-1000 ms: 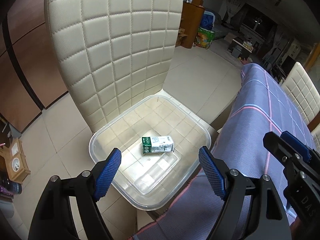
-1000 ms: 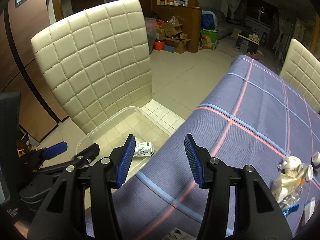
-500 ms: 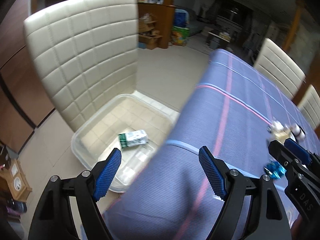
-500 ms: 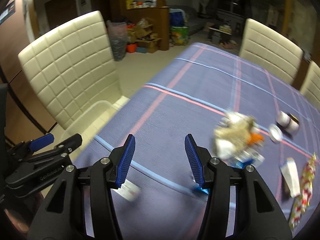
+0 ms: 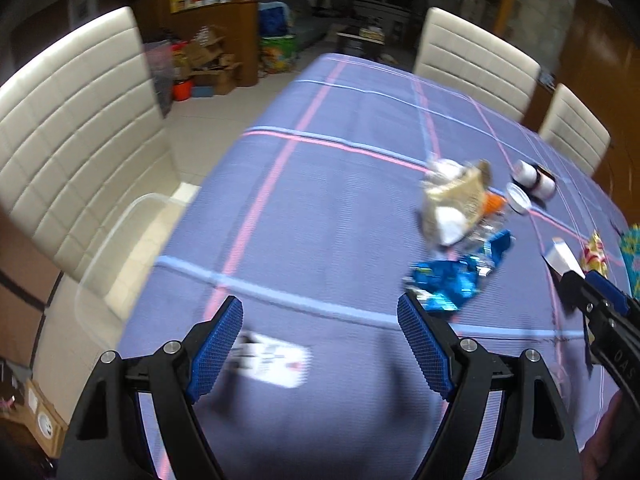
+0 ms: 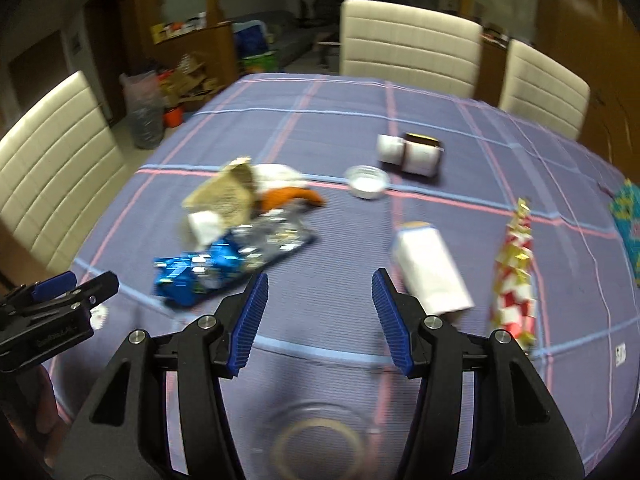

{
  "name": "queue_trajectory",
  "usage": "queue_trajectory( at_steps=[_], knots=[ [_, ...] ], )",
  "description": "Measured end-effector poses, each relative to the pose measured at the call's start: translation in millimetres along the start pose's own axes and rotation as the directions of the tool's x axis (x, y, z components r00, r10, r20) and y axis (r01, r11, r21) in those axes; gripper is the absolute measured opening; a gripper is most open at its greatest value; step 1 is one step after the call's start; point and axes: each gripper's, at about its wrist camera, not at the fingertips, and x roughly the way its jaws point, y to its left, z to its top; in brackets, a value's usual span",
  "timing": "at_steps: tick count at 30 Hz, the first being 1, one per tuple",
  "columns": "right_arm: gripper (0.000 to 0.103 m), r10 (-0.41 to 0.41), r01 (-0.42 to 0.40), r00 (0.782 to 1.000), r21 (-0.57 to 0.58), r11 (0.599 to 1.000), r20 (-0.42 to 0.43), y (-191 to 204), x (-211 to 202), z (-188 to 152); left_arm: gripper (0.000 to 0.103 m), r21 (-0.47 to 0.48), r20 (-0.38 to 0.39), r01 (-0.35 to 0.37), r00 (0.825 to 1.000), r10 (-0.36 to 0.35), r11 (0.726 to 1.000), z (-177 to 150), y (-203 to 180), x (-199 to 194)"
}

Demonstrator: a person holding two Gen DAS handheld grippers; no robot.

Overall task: Collect trash
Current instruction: 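Move both open tools back over the table, then grasp the white paper box with right tool while left tool grasps the blue foil wrapper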

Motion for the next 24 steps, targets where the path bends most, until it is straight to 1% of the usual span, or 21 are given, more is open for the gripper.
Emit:
queue_trajectory(
  at_steps=[4, 6, 7, 11, 18, 21, 24],
  knots=[
    [0.057, -0.029, 0.030, 1.000, 0.034, 0.999, -0.005, -28.1, 5.0, -1.1, 0.078, 0.056, -0.013, 0.062, 0.998, -0.062, 0.996, -2.5, -30.1, 3.4],
    [0.060, -0.040, 0.040, 0.999, 0.044, 0.998, -0.010, -36.4, 8.1, -3.2, 0.078, 0.091, -0.019, 0.090, 0.996, -0.089, 0.992, -3.3, -44.9, 5.4],
    [0.063, -0.044, 0.045, 0.999, 0.046, 0.998, -0.012, -39.9, 10.0, -4.5, 0.078, 0.105, -0.021, 0.095, 0.995, -0.094, 0.990, -3.3, -50.1, 6.3],
    [0.064, -0.052, 0.053, 0.998, 0.055, 0.997, -0.021, -49.6, 18.7, -5.3, 0.078, 0.160, -0.021, 0.095, 0.995, -0.092, 0.983, -1.5, -70.2, 9.2],
    [0.065, -0.040, 0.042, 0.999, 0.078, 0.996, -0.028, -64.9, 26.2, -5.4, 0.078, 0.205, 0.018, 0.106, 0.994, -0.112, 0.973, 1.2, -79.8, 1.5],
    [0.065, -0.030, 0.033, 0.999, 0.082, 0.996, -0.040, -65.1, 31.2, -5.0, 0.078, 0.212, -0.018, 0.125, 0.992, -0.124, 0.969, 3.5, -87.0, 13.9],
    [0.065, -0.042, 0.046, 0.998, 0.078, 0.996, -0.049, -66.0, 36.3, -6.4, 0.078, 0.190, -0.085, 0.176, 0.983, -0.162, 0.966, 4.2, -87.7, 31.2]
  ],
)
